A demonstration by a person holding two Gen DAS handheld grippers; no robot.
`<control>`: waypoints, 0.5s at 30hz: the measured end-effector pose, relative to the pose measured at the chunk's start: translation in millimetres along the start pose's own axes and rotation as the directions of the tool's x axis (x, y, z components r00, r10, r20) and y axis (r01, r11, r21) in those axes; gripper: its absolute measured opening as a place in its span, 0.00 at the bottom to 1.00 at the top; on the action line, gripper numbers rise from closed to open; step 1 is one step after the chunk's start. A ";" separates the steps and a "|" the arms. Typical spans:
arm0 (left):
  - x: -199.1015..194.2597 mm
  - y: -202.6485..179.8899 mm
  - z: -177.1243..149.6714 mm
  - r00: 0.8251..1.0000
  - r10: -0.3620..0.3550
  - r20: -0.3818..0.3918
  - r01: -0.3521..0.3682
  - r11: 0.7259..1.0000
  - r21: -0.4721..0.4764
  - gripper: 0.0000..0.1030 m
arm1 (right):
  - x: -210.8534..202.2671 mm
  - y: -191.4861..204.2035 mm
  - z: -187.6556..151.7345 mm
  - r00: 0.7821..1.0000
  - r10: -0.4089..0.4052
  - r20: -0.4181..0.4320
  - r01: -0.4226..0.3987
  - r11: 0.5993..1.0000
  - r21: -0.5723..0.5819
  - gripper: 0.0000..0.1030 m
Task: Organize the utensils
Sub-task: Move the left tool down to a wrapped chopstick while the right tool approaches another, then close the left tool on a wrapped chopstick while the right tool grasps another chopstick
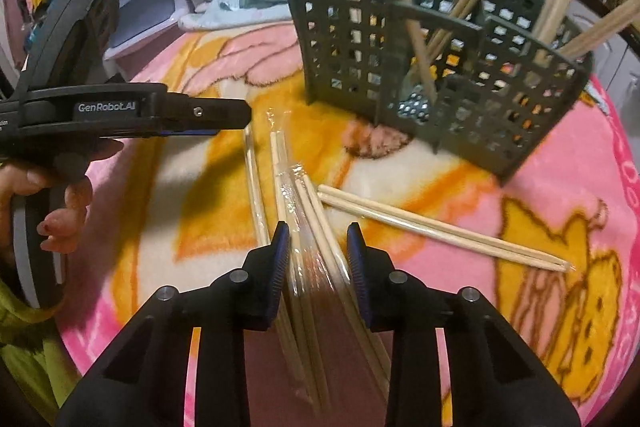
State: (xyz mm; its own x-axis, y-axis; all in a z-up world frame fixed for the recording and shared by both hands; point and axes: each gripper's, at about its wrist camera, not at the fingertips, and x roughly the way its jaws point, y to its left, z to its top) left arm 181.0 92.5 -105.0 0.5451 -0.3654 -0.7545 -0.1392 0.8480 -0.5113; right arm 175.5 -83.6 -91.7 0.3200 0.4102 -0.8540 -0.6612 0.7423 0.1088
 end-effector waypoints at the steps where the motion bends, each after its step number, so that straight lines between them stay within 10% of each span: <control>1: 3.3 2.4 1.6 1.000 0.003 -0.008 -0.003 1.000 -0.013 0.44 | 2.6 0.1 2.5 1.000 0.003 -0.005 -0.003 1.000 0.002 0.28; 15: 17.4 5.1 18.5 0.998 0.053 -0.019 -0.053 0.999 0.000 0.25 | 20.1 5.3 22.8 0.996 0.071 -0.047 -0.072 0.997 -0.004 0.15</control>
State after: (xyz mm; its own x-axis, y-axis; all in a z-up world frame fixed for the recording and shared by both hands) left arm 205.1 97.6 -113.1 0.5213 -0.3268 -0.7884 -0.1677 0.8665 -0.4701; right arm 193.9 -59.3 -96.8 0.2398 0.4369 -0.8669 -0.6854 0.7087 0.1676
